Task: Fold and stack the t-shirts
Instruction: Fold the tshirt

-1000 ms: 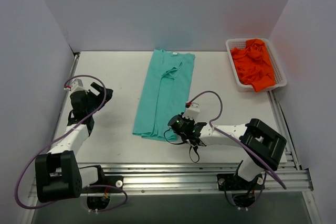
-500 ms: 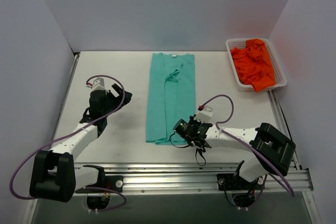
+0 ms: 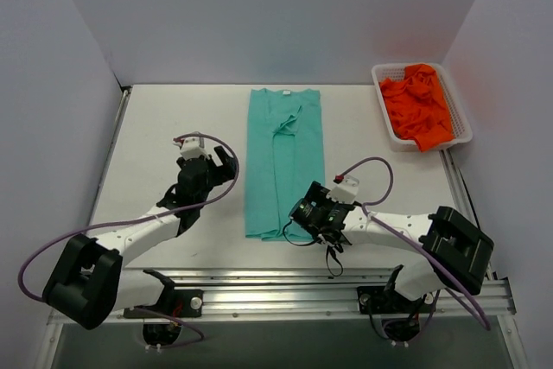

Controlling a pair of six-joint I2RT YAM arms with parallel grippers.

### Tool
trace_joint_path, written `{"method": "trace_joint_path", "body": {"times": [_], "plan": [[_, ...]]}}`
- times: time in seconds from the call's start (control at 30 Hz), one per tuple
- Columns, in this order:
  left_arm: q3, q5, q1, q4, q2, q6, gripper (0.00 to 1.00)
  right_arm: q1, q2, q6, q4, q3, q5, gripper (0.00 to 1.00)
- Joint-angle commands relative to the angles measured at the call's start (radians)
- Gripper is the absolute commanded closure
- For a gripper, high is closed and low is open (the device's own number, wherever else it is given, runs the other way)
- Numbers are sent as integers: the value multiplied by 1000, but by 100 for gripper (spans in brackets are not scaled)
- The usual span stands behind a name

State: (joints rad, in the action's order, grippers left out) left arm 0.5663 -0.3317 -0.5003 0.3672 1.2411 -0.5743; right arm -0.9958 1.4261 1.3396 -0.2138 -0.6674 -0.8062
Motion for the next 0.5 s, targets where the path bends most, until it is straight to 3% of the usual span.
{"method": "trace_joint_path", "body": {"times": [0.0, 0.1, 0.17, 0.27, 0.33, 0.37, 0.47], "plan": [[-23, -28, -33, 156, 24, 62, 6, -21, -62, 32, -65, 9, -97, 7], [76, -254, -179, 10, -43, 171, 5, -72, -116, 29, -16, 55, -148, 9], [73, -328, -222, 47, -98, 175, 6, -98, -150, -5, 51, 78, -166, 11], [-26, -236, -193, 127, -140, 130, 6, -113, -151, -74, 114, 89, -168, 12], [34, -179, -190, 23, -117, 128, 5, -122, -145, -97, 128, 83, -171, 12], [59, -193, -205, -81, -105, 129, 2, -125, -145, -124, 137, 83, -171, 11], [113, -303, -274, -254, -98, 53, 5, -132, -171, -163, 178, 110, -150, 10]]}}
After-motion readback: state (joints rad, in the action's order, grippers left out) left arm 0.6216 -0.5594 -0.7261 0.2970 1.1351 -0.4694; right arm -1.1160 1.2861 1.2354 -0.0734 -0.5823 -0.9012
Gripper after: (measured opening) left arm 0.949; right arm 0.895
